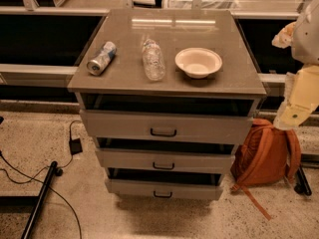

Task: Open middle drawer

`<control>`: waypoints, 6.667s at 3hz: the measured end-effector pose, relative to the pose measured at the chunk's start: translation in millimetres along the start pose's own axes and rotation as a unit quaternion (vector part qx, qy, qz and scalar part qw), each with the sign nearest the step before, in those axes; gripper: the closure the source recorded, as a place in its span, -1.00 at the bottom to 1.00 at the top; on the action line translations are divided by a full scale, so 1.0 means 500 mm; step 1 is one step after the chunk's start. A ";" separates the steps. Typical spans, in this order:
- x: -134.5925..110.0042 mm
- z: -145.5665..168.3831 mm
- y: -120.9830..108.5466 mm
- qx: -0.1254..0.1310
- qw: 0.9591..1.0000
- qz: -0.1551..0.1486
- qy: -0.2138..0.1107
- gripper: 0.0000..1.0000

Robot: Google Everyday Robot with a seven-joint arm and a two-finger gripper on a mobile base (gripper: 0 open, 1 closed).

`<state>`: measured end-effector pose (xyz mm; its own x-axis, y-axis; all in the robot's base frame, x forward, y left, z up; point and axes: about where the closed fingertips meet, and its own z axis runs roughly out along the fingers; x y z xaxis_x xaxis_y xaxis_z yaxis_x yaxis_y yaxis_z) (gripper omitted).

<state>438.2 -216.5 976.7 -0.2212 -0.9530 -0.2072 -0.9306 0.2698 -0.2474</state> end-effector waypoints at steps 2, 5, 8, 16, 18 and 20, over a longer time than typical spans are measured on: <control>0.018 0.089 0.014 -0.014 0.999 0.004 -0.029 -1.00; 0.084 0.335 0.107 -0.046 0.992 -0.014 -0.119 -1.00; 0.120 0.682 0.210 -0.063 0.990 -0.020 -0.126 -1.00; 0.180 1.063 0.061 -0.045 0.983 -0.053 -0.168 -1.00; 0.179 1.100 -0.006 -0.030 0.983 -0.044 -0.174 -0.65; 0.165 1.093 0.039 -0.043 0.983 -0.056 -0.169 0.04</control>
Offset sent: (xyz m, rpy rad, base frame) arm 0.0243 -0.0097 -0.1753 0.1611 0.0447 -0.0120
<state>561.5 -214.3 437.6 -0.0190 -0.8715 -0.4900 -0.9682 0.1382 -0.2083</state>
